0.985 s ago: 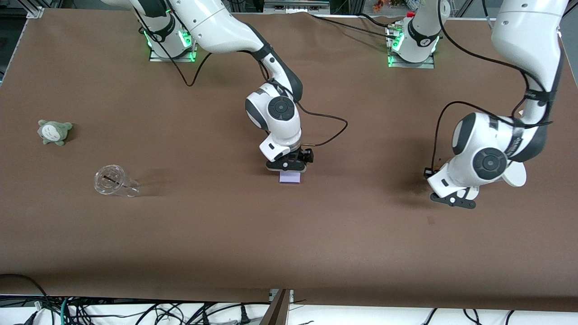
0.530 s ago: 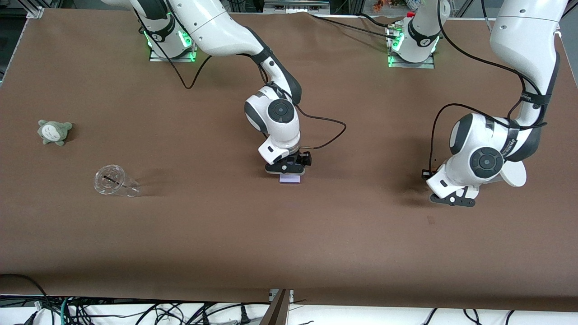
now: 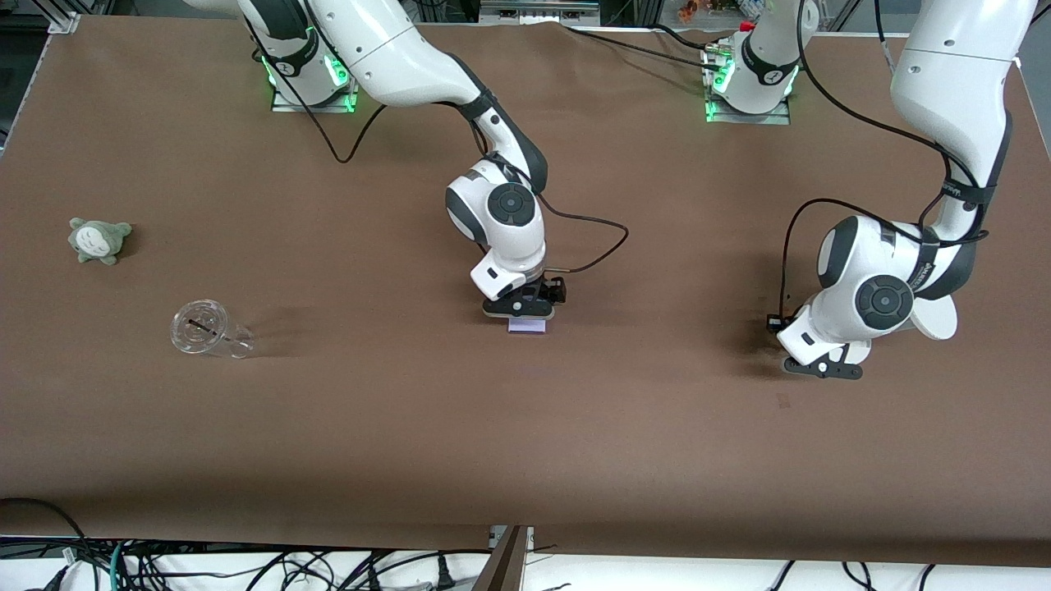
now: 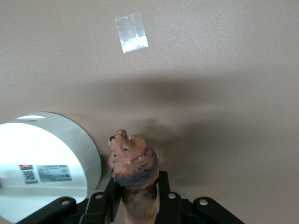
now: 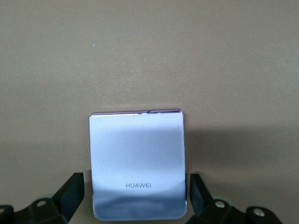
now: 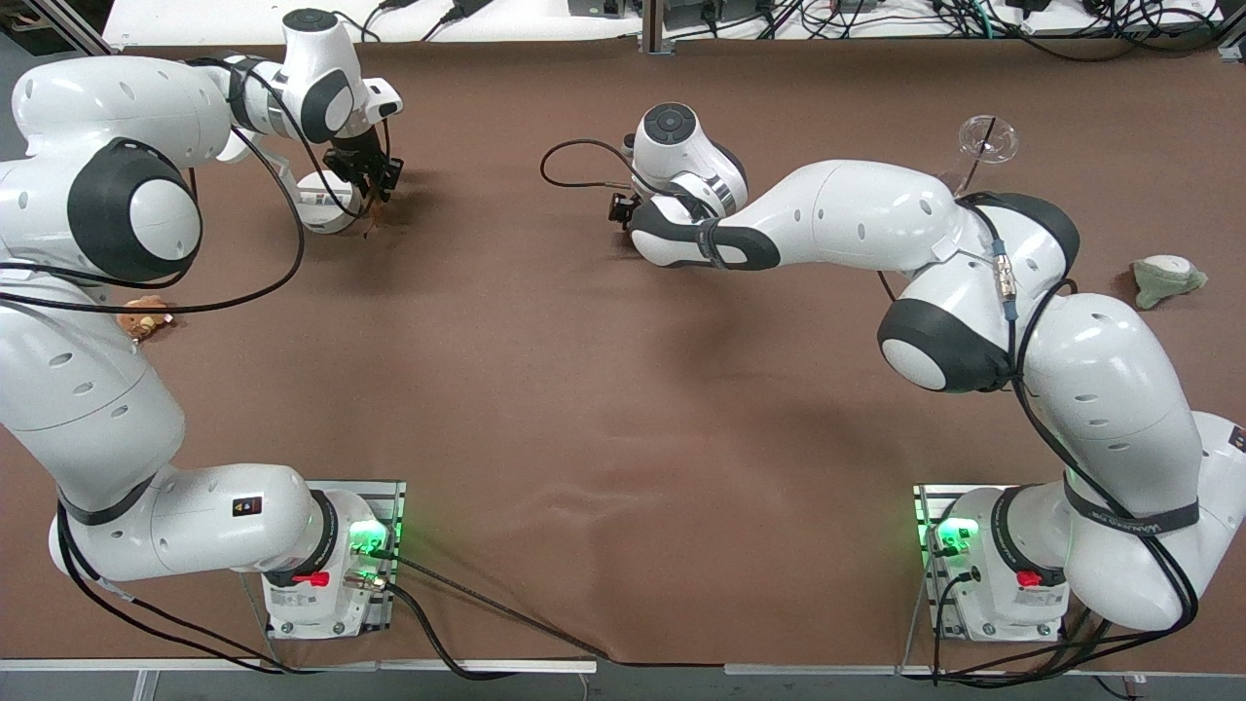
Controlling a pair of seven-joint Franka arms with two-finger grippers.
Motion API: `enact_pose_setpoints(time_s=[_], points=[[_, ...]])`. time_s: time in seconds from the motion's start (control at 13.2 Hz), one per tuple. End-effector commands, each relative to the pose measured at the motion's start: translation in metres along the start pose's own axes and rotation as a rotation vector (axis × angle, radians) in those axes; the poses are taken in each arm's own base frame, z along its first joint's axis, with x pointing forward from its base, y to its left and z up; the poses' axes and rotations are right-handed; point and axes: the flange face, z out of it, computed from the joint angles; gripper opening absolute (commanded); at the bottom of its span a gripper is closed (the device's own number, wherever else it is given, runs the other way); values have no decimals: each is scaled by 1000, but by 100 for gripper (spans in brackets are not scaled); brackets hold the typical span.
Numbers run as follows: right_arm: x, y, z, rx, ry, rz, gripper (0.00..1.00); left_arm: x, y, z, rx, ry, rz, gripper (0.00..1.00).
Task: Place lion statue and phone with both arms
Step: 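Lower the lion beside the white lamp base and open the left gripper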
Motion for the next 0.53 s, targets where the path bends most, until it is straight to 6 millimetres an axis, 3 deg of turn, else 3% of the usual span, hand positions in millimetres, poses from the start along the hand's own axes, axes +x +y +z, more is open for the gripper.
enact_pose_setpoints(time_s=[0.0, 0.08, 0.15, 0.45], points=[[2, -5, 6, 3, 21, -15, 100, -1, -1, 0, 10, 13, 0, 100], [2, -5, 10, 1, 19, -14, 99, -1, -1, -3, 12, 10, -1, 100], [2, -5, 11, 5, 27, -18, 92, -2, -2, -9, 15, 15, -3, 100], [5, -3, 12, 0, 56, -64, 61, -4, -7, -66, 44, 31, 0, 100]])
